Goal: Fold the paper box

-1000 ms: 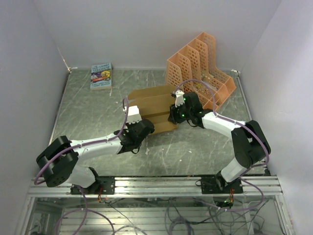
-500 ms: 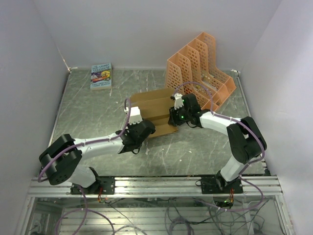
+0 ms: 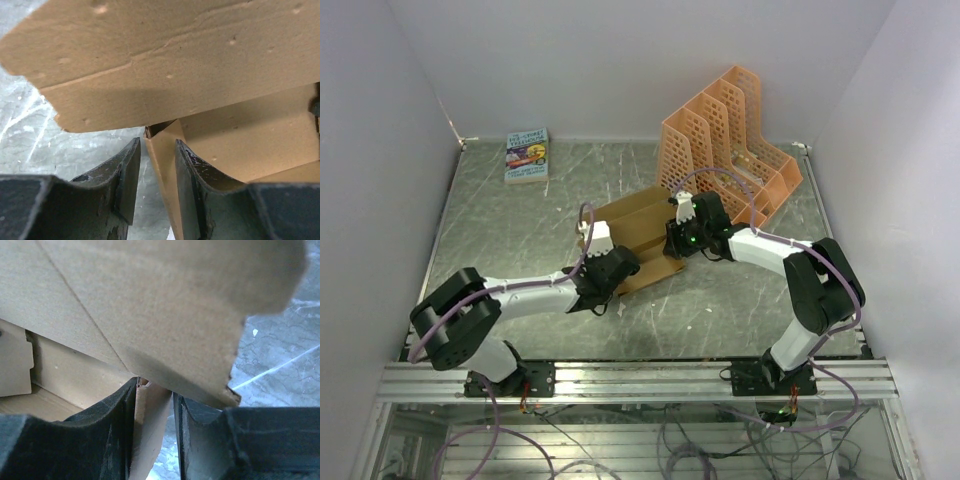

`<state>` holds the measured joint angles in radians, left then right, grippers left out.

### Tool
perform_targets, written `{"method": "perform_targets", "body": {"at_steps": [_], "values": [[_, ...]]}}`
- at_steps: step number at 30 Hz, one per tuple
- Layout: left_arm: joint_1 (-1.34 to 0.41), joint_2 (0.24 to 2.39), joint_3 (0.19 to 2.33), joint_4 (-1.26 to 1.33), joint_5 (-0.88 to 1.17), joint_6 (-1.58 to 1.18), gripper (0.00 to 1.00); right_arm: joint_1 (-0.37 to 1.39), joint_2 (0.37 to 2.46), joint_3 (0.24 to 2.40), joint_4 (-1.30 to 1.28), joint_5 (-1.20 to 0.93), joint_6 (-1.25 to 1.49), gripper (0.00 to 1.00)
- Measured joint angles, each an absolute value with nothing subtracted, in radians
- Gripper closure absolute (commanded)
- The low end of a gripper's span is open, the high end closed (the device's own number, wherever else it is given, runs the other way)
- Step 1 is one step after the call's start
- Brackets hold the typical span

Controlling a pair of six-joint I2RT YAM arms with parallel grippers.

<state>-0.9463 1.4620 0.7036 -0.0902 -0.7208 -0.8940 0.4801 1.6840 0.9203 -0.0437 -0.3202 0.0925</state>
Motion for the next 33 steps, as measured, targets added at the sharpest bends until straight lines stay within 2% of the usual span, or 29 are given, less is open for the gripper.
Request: {"method": "perform_targets", "body": {"at_steps": [2,5,7,16,18,23,24,27,30,31,33], "values": [[-0.946,1.478,0.704,-0.081,-0.709,-0.894,0.59,0.480,1.684,0.920,-0.044,-0.322,0.093,0.68],[-0.946,1.491,0.704,-0.077,-0.698,-0.896,0.74,0.480,1.684,0.920,-0.044,-0.322,0.093,0.68],[-0.946,1.495,0.704,-0.080,-0.696,-0.894,0.79,0.481,1.684,0.920,-0.045,-0.320,0.093,0.68],[-0.942,1.588,0.786,-0.141,-0.711,-0.894,0.77,0.482,1.684,0.920,-0.087,-0.297,0.093,0.68],[-0.939,1.613,0.811,-0.165,-0.712,-0.891,0.91,0.482,1.684,0.920,-0.088,-0.294,0.093,0.68],[-0.937,1.641,0.846,-0.195,-0.711,-0.888,0.93,0.482,1.684,0.920,-0.102,-0.274,0.093,0.68],[-0.937,1.651,0.860,-0.209,-0.711,-0.885,0.93,0.482,1.684,0.920,-0.105,-0.272,0.093,0.68],[-0.938,1.676,0.895,-0.244,-0.713,-0.874,0.71,0.482,1.684,0.920,-0.115,-0.264,0.093,0.68],[-0.940,1.681,0.910,-0.281,-0.704,-0.849,0.59,0.482,1.684,0.920,-0.104,-0.265,0.093,0.68],[-0.942,1.681,0.910,-0.292,-0.699,-0.842,0.55,0.482,1.684,0.920,-0.095,-0.270,0.093,0.68],[-0.948,1.673,0.910,-0.313,-0.691,-0.831,0.54,0.484,1.684,0.920,-0.083,-0.276,0.093,0.68]]}}
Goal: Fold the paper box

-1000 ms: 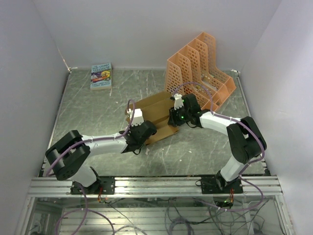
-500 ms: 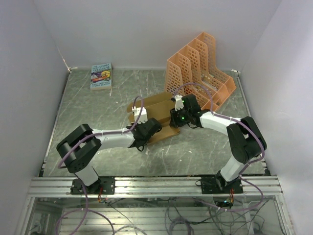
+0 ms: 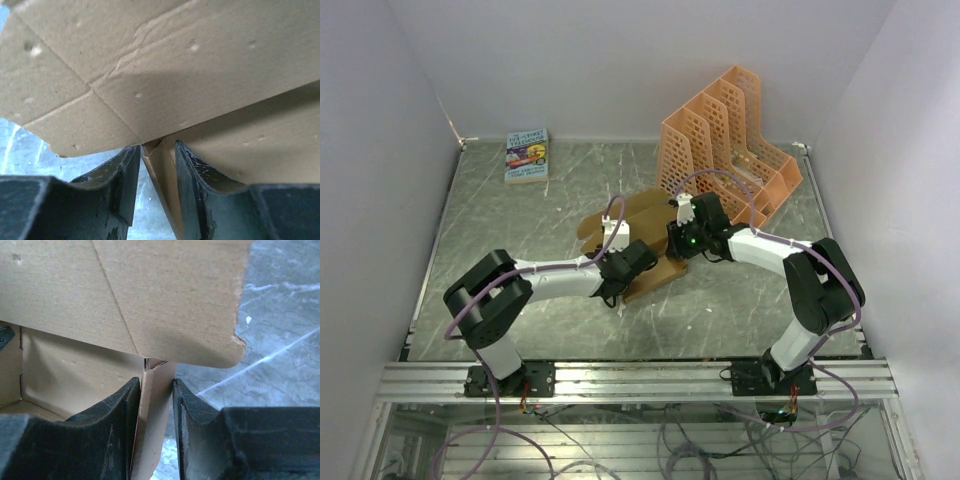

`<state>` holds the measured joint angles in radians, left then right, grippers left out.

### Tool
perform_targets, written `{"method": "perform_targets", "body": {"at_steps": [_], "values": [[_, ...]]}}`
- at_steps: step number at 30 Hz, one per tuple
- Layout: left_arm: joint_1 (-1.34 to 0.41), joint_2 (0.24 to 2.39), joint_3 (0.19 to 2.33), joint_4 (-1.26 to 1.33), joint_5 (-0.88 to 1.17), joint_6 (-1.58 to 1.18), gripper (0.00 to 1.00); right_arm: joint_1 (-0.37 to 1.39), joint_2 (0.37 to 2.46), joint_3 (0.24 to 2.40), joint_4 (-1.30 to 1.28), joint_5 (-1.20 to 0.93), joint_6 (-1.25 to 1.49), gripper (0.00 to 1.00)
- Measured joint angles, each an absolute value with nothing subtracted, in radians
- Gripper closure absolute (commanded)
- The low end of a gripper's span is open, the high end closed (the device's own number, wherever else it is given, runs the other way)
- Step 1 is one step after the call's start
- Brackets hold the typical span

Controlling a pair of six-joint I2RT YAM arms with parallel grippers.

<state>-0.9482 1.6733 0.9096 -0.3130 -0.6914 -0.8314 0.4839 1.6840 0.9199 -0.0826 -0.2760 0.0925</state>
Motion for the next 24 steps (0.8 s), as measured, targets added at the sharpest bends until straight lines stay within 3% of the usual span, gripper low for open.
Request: {"method": "perform_targets", "body": {"at_steps": [6,8,19,21,22,24], "values": [[-0.953,1.597,0.910,-0.342,-0.687,-0.820,0.53,0.486,1.684,0.920,-0.071,-0.282,0.093,0.68],[-0.953,1.570,0.910,-0.342,-0.686,-0.820,0.48,0.486,1.684,0.920,-0.071,-0.283,0.093,0.68],[-0.961,1.432,0.876,-0.342,-0.660,-0.823,0.48,0.486,1.684,0.920,-0.072,-0.276,0.066,0.65],[-0.961,1.378,0.861,-0.350,-0.661,-0.820,0.48,0.486,1.684,0.920,-0.073,-0.268,0.054,0.77],[-0.962,1.349,0.858,-0.357,-0.661,-0.818,0.48,0.486,1.684,0.920,-0.073,-0.262,0.047,0.91],[-0.962,1.291,0.855,-0.374,-0.666,-0.810,0.48,0.486,1.684,0.920,-0.073,-0.247,0.032,1.00]]}}
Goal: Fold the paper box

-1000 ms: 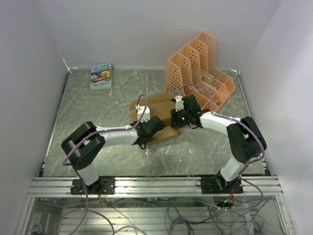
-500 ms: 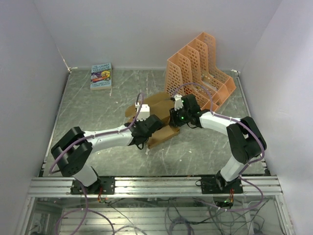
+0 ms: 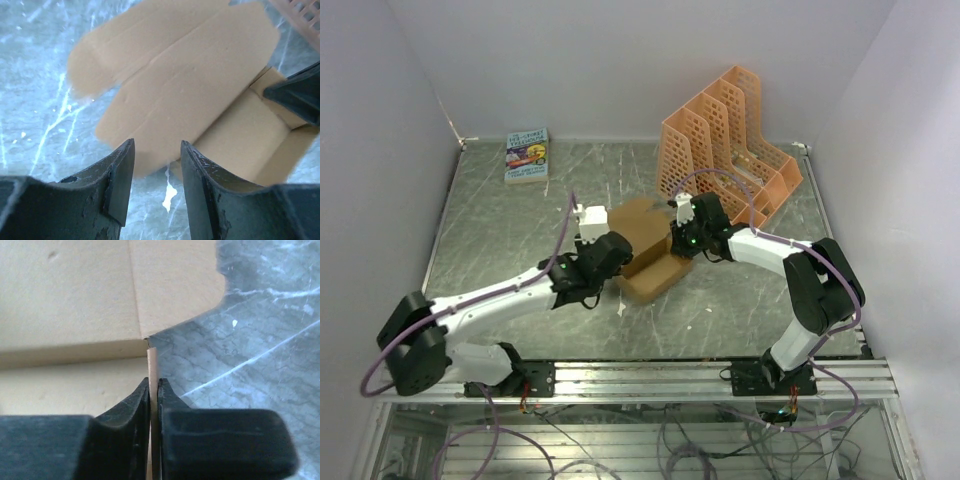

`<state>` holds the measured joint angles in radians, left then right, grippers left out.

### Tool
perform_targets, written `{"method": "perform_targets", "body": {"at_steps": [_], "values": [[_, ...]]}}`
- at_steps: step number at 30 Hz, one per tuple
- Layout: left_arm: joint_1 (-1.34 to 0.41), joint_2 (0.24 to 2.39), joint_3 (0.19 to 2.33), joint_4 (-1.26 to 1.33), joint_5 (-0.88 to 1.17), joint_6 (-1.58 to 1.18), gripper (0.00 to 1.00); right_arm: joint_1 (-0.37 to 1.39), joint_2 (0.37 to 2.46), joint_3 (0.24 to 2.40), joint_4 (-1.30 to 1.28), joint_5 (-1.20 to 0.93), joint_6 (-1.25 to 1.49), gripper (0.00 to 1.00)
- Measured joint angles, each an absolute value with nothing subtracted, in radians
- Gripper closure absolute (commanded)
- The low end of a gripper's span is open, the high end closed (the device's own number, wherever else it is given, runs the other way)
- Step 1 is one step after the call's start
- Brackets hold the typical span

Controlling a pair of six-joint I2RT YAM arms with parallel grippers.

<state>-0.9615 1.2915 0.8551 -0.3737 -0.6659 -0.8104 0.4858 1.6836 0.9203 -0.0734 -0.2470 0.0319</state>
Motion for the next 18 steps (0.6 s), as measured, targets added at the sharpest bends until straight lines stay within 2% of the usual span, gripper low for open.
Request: {"method": "perform_targets", "body": {"at_steps": [6,8,10,12,15,18], "values": [[-0.962,1.115,0.855,-0.447,-0.715,-0.776,0.46,0.486,1.684,0.936,-0.083,-0.228,0.008,1.00],[-0.962,1.090,0.855,-0.464,-0.724,-0.773,0.42,0.486,1.684,0.937,-0.081,-0.225,0.001,0.99],[-0.962,1.060,0.852,-0.490,-0.739,-0.771,0.32,0.486,1.684,0.937,-0.081,-0.226,-0.006,0.79],[-0.962,1.023,0.833,-0.507,-0.757,-0.781,0.21,0.486,1.682,0.937,-0.080,-0.228,-0.011,0.68],[-0.962,0.939,0.772,-0.540,-0.780,-0.816,0.10,0.486,1.670,0.937,-0.079,-0.232,-0.031,0.66],[-0.961,0.810,0.691,-0.548,-0.782,-0.832,0.09,0.486,1.658,0.937,-0.076,-0.238,-0.046,0.65]]}}
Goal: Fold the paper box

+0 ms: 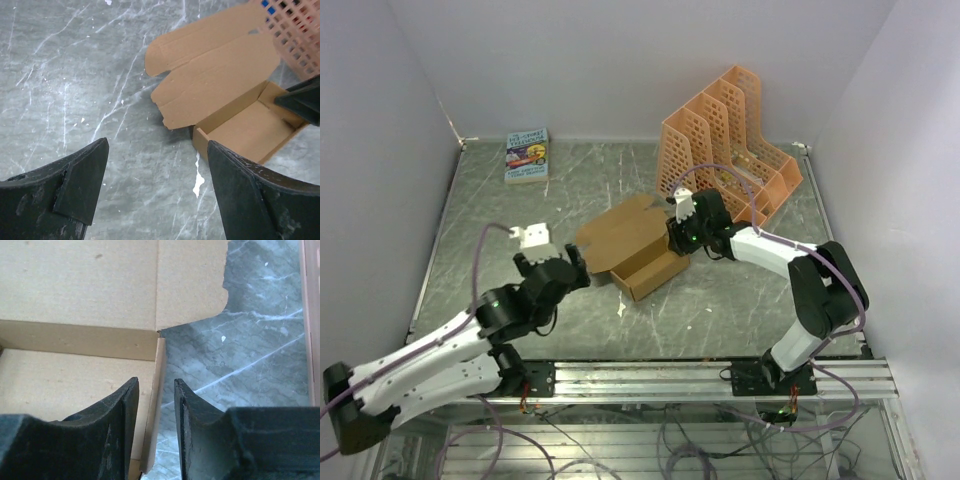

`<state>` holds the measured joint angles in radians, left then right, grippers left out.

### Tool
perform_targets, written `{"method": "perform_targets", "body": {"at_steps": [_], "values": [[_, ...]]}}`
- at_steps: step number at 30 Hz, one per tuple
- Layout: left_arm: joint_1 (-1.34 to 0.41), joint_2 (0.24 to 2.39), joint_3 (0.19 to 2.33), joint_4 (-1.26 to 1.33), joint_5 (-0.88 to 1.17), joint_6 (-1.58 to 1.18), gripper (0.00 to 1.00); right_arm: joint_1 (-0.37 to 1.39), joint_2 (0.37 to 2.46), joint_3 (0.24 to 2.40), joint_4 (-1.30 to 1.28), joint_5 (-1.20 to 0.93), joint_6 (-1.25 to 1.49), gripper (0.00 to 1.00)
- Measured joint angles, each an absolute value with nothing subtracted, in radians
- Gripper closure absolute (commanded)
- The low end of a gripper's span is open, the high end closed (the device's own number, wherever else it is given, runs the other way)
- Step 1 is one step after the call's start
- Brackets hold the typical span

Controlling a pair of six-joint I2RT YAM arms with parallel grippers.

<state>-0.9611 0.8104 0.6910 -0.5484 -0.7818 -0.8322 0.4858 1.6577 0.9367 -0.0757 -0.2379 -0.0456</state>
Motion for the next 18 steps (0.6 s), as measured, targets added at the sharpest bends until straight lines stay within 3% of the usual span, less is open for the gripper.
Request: {"method": "perform_targets", "body": {"at_steps": [7,12,18], "values": [[-0.928,0.553,0.605,-0.504,-0.743,-0.800,0.08,0.486,1.654,0.937,-0.074,-0.265,-0.078,0.66],[-0.837,0.774,0.664,-0.465,-0.618,-0.736,0.09,0.486,1.654,0.937,-0.084,-0.273,-0.105,0.68],[-0.564,0.957,0.692,-0.357,-0.336,-0.653,0.10,0.509,1.621,0.900,-0.100,-0.259,-0.153,0.68]]}}
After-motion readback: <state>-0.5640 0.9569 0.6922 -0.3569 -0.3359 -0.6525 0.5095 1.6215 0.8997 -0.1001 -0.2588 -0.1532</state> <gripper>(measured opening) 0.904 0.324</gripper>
